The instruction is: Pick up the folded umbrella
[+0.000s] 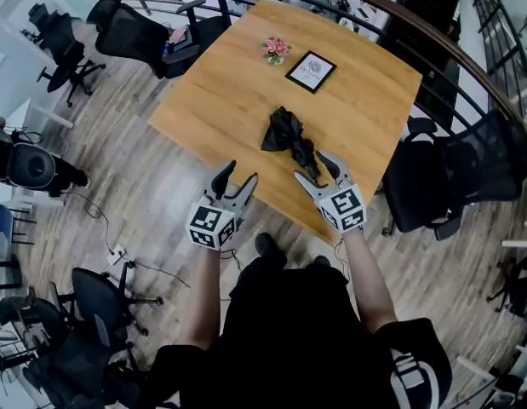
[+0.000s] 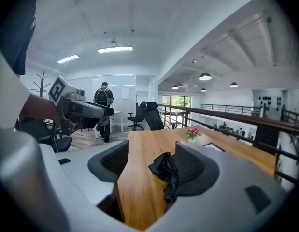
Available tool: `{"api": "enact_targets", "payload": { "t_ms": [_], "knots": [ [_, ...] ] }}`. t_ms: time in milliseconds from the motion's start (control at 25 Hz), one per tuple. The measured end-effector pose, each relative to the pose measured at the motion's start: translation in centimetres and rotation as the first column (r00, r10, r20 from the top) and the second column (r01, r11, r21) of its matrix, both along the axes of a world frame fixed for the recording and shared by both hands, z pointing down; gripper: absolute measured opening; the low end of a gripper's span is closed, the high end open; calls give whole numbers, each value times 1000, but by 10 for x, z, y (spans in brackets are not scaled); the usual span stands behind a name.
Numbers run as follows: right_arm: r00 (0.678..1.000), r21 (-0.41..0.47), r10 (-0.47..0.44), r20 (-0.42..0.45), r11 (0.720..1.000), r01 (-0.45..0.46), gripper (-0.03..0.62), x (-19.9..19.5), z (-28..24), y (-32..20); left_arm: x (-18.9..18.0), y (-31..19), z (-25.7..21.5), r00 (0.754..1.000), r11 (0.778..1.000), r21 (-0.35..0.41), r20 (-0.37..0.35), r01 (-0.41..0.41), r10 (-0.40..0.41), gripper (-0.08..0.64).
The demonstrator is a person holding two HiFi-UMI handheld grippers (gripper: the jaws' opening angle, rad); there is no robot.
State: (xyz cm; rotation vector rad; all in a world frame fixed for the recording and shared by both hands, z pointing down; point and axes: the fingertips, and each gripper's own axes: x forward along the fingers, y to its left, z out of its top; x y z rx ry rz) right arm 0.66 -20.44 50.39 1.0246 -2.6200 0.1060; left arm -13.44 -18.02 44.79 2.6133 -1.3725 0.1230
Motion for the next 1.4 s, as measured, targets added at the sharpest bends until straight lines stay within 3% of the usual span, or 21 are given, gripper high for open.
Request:
{"api": "enact_targets", "payload": {
  "t_ms": [280,640,1200,1400],
  "knots": [
    [993,-39,116,-1,992,-116,296,-12,19,-15,-27,-25,14,997,997,-33,-7,-73,73,256],
    [987,-109,154,-39,982,-157,296,3,54,-28,-24,-37,51,996,989,-113,-26,-92,90,256],
    [996,-240,36,-79,969,-54,298,17,128,-80,-10,-69,108,1000,966,-260,22,6,0,256],
    [996,-274,-7,-87,961,-17,298,17,155,-93,1,-77,131,998,954,-298,55,14,3,256]
  ]
}}
